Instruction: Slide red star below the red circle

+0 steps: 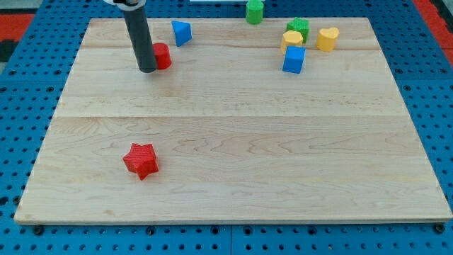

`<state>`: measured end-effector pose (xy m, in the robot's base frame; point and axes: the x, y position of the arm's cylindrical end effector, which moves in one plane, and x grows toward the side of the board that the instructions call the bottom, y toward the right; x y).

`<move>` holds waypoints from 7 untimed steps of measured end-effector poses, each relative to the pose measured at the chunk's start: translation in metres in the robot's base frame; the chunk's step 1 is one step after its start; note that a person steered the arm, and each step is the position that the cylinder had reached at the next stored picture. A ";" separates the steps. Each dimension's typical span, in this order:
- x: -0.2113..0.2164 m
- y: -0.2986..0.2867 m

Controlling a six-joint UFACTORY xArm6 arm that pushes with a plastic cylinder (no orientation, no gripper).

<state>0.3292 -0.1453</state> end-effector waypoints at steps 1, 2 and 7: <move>-0.006 0.012; -0.024 0.020; 0.213 -0.005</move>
<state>0.5424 -0.1501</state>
